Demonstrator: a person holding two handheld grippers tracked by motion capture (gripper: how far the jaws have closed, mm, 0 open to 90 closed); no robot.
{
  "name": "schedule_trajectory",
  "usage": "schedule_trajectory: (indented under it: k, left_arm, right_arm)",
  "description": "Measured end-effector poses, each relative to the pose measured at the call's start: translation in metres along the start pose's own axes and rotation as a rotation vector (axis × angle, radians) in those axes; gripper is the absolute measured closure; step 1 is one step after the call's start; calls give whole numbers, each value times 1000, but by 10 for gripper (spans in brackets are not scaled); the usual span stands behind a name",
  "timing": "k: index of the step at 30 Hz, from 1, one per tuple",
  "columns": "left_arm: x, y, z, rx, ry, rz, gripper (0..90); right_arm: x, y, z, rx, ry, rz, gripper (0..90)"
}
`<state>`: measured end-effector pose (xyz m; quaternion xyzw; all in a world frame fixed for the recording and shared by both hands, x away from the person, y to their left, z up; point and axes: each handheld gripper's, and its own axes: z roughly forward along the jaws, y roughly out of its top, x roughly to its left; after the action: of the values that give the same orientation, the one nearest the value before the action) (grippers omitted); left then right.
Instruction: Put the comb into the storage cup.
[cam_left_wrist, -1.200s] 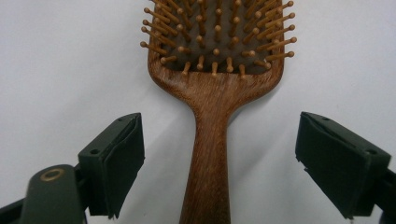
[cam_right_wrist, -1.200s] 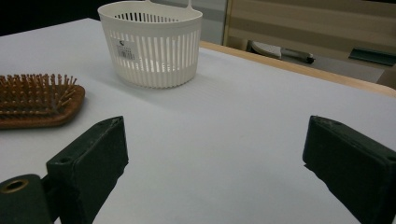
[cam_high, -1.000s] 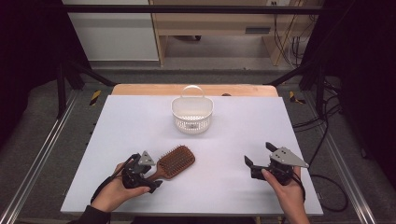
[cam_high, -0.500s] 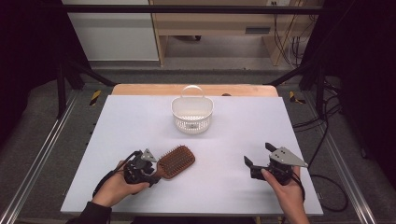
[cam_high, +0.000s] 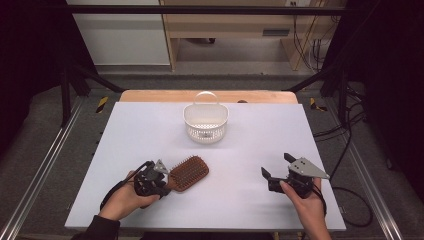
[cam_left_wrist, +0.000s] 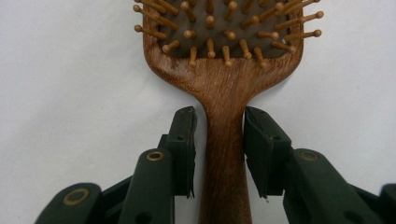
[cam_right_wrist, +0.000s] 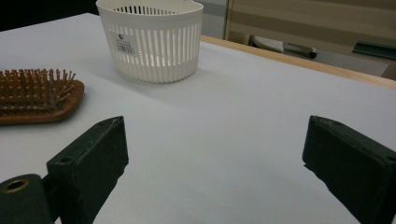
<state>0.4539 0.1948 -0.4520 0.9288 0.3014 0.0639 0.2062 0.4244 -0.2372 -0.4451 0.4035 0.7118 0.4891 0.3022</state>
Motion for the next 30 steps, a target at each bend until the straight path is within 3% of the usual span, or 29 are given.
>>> schedule_trajectory:
  k: [5,9,19,26,30]
  left_arm:
    - [-4,4,1,28,16,38,677]
    - [-7,6,1,44,29,39,687]
    - [-3,1,1,3,1,20,721]
    - [-8,-3,0,-26,35,40,722]
    - [-8,-4,-1,-59,41,31,723]
  right_arm:
    - [1,0,0,3,1,0,71]
    - [1,0,1,7,2,-4,71]
    - [0,-1,1,10,2,5,70]
    - [1,0,1,9,10,3,71]
    - [1,0,1,4,13,2,70]
